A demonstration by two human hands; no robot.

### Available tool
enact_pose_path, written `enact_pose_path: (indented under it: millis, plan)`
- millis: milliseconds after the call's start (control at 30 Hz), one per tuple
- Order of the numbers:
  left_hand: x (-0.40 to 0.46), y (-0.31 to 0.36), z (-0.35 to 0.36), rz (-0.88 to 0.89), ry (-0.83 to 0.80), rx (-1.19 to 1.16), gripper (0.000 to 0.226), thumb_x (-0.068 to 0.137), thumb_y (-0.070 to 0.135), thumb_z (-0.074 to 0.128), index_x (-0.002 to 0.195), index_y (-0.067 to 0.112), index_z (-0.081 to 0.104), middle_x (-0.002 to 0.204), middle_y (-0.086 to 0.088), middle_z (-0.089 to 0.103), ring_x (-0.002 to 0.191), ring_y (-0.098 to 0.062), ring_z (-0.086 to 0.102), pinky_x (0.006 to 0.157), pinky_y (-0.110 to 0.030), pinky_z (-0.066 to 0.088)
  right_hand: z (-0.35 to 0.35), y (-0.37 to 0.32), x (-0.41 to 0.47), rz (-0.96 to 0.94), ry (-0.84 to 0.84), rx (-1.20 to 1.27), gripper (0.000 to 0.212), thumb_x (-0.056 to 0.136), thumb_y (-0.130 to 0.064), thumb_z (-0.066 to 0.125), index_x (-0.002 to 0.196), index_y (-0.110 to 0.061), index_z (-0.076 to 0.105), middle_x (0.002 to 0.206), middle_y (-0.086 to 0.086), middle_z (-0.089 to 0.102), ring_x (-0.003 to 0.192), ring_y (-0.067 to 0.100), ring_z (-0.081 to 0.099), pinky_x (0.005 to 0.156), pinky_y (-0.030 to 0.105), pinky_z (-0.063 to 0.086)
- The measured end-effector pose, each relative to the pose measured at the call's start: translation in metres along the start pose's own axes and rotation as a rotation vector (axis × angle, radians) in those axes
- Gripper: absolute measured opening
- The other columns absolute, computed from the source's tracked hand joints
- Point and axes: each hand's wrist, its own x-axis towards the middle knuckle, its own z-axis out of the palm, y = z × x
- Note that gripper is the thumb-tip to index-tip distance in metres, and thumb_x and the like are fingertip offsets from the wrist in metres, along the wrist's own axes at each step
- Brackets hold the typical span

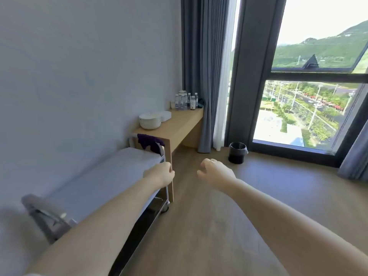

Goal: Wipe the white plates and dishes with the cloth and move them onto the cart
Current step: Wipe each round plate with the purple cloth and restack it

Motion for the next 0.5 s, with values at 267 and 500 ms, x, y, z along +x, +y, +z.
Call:
enact_pose_path:
  millis: [267, 500]
  plan:
    - [0.089, -0.038, 0.015, 0.048, -0.032, 0.077, 0.023, 0.099, 0.031, 0.035, 0.105, 0.015, 0.051, 0.099, -0.004, 0.06, 0.088, -0.019, 0.057, 0.07, -0.029, 0.043, 0.05, -0.005, 0.082, 0.089, -0.049, -0.043, 0.038, 0.095, -0.044, 0.04, 0.124, -0.021, 0.048, 0.118, 0.0, 0.052, 0.112, 0.02, 0.047, 0.08, 0.034, 0.042]
    - [0.169, -0.057, 0.02, 0.082, -0.034, 0.125, 0.021, 0.1, 0.03, 0.033, 0.104, 0.015, 0.048, 0.102, -0.005, 0.059, 0.085, -0.019, 0.055, 0.07, -0.03, 0.042, 0.074, -0.003, 0.16, 0.108, -0.039, -0.064, 0.039, 0.094, -0.044, 0.04, 0.124, -0.02, 0.048, 0.119, 0.0, 0.053, 0.113, 0.021, 0.047, 0.08, 0.034, 0.041]
